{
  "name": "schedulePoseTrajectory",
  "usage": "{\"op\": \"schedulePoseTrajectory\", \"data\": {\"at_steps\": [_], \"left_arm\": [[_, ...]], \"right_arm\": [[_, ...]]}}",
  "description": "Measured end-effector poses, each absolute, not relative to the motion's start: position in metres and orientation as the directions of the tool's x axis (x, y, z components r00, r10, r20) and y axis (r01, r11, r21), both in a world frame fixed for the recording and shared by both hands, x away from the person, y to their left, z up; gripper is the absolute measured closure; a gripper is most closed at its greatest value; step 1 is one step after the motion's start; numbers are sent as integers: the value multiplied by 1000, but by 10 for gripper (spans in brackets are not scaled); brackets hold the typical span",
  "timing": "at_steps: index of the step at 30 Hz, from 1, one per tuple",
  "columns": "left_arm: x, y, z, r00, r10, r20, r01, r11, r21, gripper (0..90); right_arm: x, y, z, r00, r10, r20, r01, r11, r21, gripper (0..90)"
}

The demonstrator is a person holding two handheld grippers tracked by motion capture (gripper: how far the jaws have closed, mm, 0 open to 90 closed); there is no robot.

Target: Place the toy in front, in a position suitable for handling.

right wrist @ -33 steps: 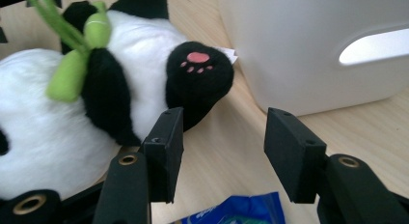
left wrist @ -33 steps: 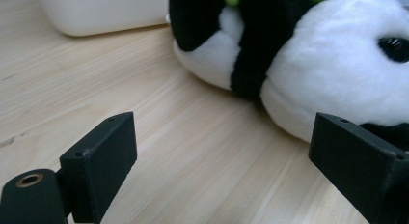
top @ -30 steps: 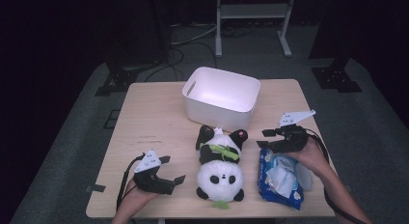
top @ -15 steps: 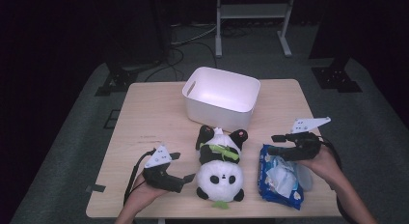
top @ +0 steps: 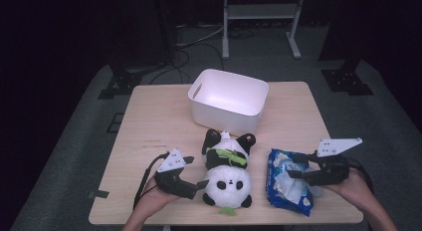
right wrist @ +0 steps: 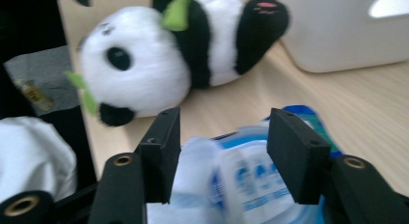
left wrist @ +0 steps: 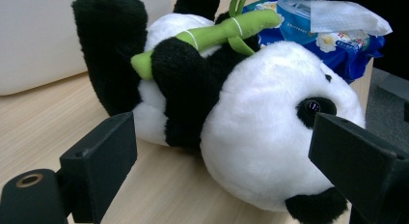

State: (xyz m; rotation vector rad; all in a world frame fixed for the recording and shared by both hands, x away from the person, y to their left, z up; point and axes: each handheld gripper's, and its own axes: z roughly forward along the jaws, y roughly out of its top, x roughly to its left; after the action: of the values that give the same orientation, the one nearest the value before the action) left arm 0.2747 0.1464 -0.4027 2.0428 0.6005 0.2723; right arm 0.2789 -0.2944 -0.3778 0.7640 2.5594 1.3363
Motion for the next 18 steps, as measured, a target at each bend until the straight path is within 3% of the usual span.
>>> {"op": "schedulePoseTrajectory", "data": {"at_steps": [6,18], "left_arm": [[274,143,-402,859,509,-47,300,-428,852,86],[275,136,-402,869,492,-47,292,-436,851,86]], "right_arm": [[256,-288,-379,-887,450,100,342,497,798,488],[257,-279,-399,-897,438,63,334,576,746,459]]}}
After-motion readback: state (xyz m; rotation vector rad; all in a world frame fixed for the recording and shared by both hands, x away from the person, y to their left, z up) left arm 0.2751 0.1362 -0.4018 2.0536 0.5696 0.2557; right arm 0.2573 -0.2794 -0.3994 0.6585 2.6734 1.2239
